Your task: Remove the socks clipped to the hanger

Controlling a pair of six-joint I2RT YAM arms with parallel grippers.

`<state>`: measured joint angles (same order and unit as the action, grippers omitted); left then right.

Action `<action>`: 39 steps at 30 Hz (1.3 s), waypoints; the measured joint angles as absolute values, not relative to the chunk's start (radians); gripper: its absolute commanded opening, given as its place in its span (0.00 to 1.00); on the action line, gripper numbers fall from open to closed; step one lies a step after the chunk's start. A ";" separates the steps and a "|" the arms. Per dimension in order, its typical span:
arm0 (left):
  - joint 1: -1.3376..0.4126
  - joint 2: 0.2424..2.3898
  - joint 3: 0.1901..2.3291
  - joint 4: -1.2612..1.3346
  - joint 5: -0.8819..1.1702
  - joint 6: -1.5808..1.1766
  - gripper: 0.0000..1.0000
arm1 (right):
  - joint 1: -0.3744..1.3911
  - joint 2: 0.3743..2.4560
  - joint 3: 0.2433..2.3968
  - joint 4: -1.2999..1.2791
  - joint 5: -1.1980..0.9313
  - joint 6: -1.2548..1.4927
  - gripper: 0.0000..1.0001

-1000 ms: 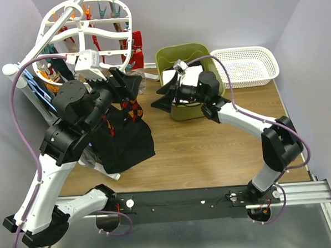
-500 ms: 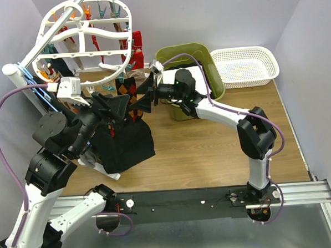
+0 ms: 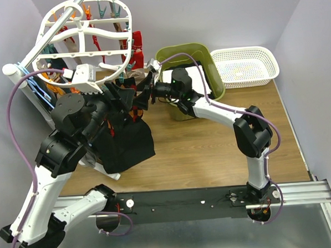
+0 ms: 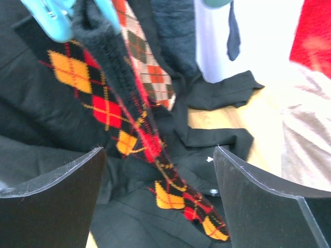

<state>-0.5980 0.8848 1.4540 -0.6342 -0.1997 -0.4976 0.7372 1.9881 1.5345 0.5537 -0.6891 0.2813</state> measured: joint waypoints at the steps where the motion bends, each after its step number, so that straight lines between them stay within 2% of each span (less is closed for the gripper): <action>1: -0.598 0.895 1.459 -0.638 -0.200 -0.498 0.73 | 0.738 1.988 1.538 0.546 -0.677 0.270 0.94; 10: -0.598 0.923 1.460 -0.629 -0.142 -0.595 0.68 | 0.738 1.999 1.602 0.485 -0.640 0.210 0.94; 13: -0.598 0.925 1.461 -0.632 -0.148 -0.640 0.68 | 0.738 2.009 1.618 0.486 -0.641 0.211 0.88; 16: -0.598 0.936 1.467 -0.646 -0.177 -0.682 0.68 | 0.739 2.016 1.618 0.493 -0.646 0.216 0.70; 17: -0.598 0.942 1.470 -0.655 -0.190 -0.697 0.68 | 0.739 2.017 1.618 0.493 -0.646 0.222 0.60; 19: -0.598 0.950 1.477 -0.669 -0.214 -0.722 0.68 | 0.739 2.017 1.618 0.498 -0.650 0.228 0.50; 20: -0.598 0.950 1.478 -0.674 -0.225 -0.733 0.68 | 0.739 2.017 1.618 0.503 -0.650 0.229 0.39; 22: -0.598 0.950 1.478 -0.678 -0.241 -0.748 0.68 | 0.741 2.007 1.590 0.530 -0.650 0.243 0.25; 23: -0.598 0.949 1.478 -0.677 -0.246 -0.750 0.68 | 0.743 1.993 1.564 0.537 -0.650 0.251 0.13; 26: -0.598 0.952 1.483 -0.678 -0.256 -0.751 0.68 | 0.749 1.965 1.526 0.533 -0.651 0.274 0.01; 33: -0.598 0.956 1.492 -0.677 -0.277 -0.754 0.68 | 0.765 1.830 1.511 0.405 -0.636 0.267 0.01; 39: -0.598 0.987 1.506 -0.673 -0.299 -0.758 0.68 | 0.789 1.727 1.596 0.148 -0.513 0.175 0.01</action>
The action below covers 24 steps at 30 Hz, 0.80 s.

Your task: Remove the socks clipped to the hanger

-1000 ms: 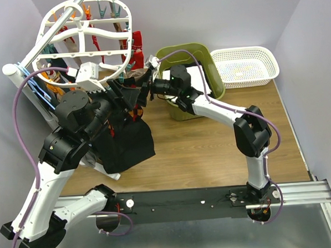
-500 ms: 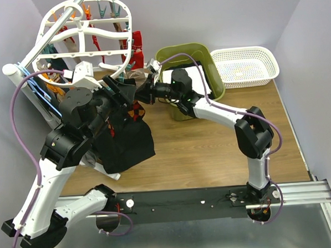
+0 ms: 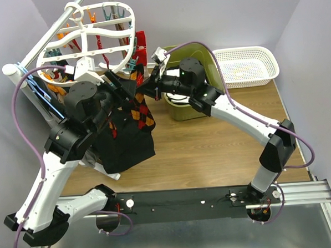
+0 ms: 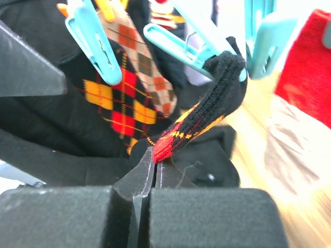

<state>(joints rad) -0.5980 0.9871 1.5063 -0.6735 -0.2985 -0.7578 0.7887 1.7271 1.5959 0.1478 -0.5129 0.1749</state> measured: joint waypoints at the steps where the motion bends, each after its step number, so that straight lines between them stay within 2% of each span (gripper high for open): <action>1: -0.598 1.000 1.514 -0.669 -0.300 -0.759 0.68 | 0.795 1.718 1.608 0.104 -0.485 0.158 0.01; 11: -0.598 1.091 1.524 -0.572 -0.313 -0.786 0.71 | 0.869 1.659 1.589 -0.162 -0.242 0.068 0.01; 19: -0.598 1.072 1.495 -0.570 -0.394 -0.841 0.71 | 0.915 1.570 1.549 -0.196 -0.114 0.062 0.01; 24: -0.598 1.032 1.463 -0.574 -0.406 -0.865 0.75 | 0.936 1.555 1.549 -0.200 -0.044 0.055 0.01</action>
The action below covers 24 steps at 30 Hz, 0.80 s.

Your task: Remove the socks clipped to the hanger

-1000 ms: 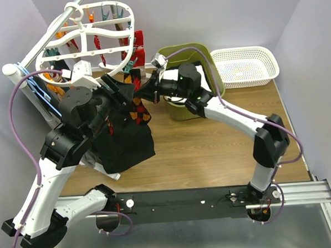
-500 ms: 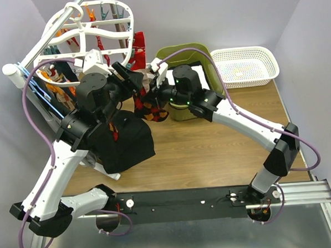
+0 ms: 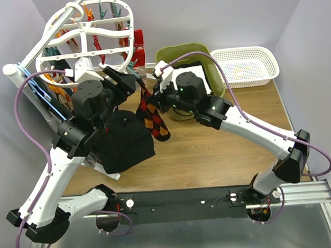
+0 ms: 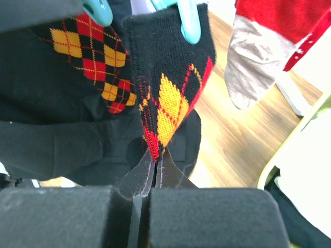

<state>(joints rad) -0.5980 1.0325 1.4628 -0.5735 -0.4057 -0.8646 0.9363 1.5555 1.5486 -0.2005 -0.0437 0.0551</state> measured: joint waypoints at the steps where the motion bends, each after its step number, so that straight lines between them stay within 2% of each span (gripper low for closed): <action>1: -0.598 1.027 1.459 -0.574 -0.412 -0.868 0.76 | 0.944 1.556 1.549 -0.208 -0.029 0.051 0.01; 12: -0.598 1.076 1.474 -0.569 -0.446 -0.888 0.76 | 1.012 1.556 1.549 -0.231 0.074 0.024 0.01; 24: -0.598 1.133 1.481 -0.574 -0.539 -0.897 0.70 | 1.038 1.556 1.552 -0.235 0.123 0.024 0.01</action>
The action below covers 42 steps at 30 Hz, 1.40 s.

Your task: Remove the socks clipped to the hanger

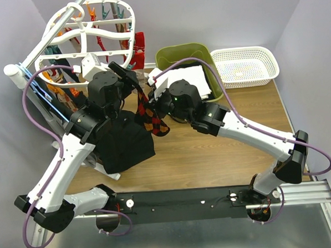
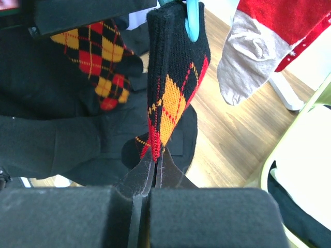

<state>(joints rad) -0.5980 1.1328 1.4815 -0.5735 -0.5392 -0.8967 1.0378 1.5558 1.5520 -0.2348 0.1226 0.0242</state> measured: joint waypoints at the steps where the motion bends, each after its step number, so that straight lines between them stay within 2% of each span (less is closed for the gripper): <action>1: -0.598 1.135 1.481 -0.574 -0.549 -0.896 0.70 | 1.040 1.556 1.552 -0.235 0.128 0.018 0.01; 7: -0.598 1.150 1.481 -0.574 -0.612 -0.889 0.64 | 1.062 1.556 1.552 -0.236 0.150 -0.005 0.01; 10: -0.598 1.153 1.481 -0.574 -0.631 -0.881 0.56 | 1.072 1.556 1.552 -0.236 0.160 -0.012 0.01; 13: -0.598 1.155 1.481 -0.572 -0.645 -0.864 0.42 | 1.077 1.555 1.552 -0.236 0.169 -0.019 0.01; 14: -0.598 1.156 1.481 -0.569 -0.648 -0.857 0.31 | 1.079 1.555 1.552 -0.236 0.171 -0.020 0.01; 16: -0.598 1.156 1.481 -0.564 -0.651 -0.844 0.23 | 1.081 1.555 1.552 -0.236 0.173 -0.020 0.01; 17: -0.598 1.156 1.481 -0.559 -0.652 -0.835 0.14 | 1.081 1.555 1.552 -0.236 0.174 -0.020 0.01; 20: -0.598 1.156 1.481 -0.548 -0.657 -0.822 0.00 | 1.082 1.547 1.551 -0.240 0.179 -0.020 0.01; 34: -0.598 1.125 1.447 -0.471 -0.620 -0.754 0.00 | 1.045 1.514 1.460 -0.251 0.313 -0.006 0.01; 37: -0.598 1.119 1.447 -0.463 -0.612 -0.746 0.00 | 0.994 1.501 1.442 -0.261 0.310 0.020 0.01; 42: -0.598 1.105 1.444 -0.438 -0.574 -0.727 0.00 | 0.802 1.464 1.439 -0.278 0.282 0.054 0.01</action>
<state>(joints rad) -0.5980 1.1049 1.4437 -0.4377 -0.5739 -0.7273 0.8021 1.4643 1.4387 -0.2779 0.2821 0.0536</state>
